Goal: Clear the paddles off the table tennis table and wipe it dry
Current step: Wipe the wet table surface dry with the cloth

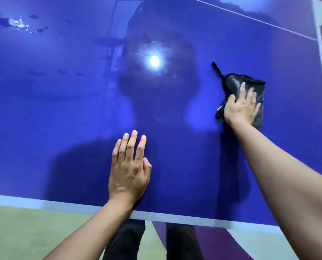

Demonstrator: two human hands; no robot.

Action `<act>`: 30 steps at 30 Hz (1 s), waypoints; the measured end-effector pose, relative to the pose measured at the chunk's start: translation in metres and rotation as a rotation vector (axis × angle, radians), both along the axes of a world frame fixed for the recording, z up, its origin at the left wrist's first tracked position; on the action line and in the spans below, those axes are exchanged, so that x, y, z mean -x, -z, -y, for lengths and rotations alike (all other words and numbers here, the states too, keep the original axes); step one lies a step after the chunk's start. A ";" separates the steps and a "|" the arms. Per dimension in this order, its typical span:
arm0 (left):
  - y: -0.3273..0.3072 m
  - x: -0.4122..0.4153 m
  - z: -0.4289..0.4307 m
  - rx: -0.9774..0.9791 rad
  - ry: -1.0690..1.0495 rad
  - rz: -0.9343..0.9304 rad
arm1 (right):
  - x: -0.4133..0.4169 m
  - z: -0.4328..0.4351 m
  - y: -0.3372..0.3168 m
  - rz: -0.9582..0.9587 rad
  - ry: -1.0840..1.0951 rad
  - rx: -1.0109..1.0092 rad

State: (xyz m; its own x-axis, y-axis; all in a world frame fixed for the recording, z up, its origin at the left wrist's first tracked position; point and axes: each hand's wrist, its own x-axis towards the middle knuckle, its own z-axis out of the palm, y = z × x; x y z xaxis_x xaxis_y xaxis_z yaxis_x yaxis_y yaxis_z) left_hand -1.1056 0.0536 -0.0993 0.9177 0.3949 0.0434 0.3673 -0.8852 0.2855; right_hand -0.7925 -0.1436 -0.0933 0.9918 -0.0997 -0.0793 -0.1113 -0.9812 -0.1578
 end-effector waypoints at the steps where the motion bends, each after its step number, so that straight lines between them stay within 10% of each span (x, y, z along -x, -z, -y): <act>1: 0.000 0.000 0.000 -0.004 0.000 0.004 | 0.006 -0.009 0.001 0.010 0.015 0.001; 15: -0.001 -0.010 0.011 0.007 -0.066 0.062 | 0.111 -0.138 0.005 0.103 -0.891 -0.060; 30: 0.001 -0.099 0.208 0.069 0.338 0.137 | -0.001 0.276 0.007 0.089 -0.098 -0.019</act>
State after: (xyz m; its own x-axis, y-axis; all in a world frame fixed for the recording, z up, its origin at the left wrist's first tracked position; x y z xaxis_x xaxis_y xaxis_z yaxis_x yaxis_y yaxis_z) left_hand -1.0066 -0.1542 -0.1002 0.9843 0.0764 0.1593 0.0113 -0.9270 0.3749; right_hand -0.7915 -0.4198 -0.1001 1.0000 -0.0016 0.0081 -0.0001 -0.9834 -0.1817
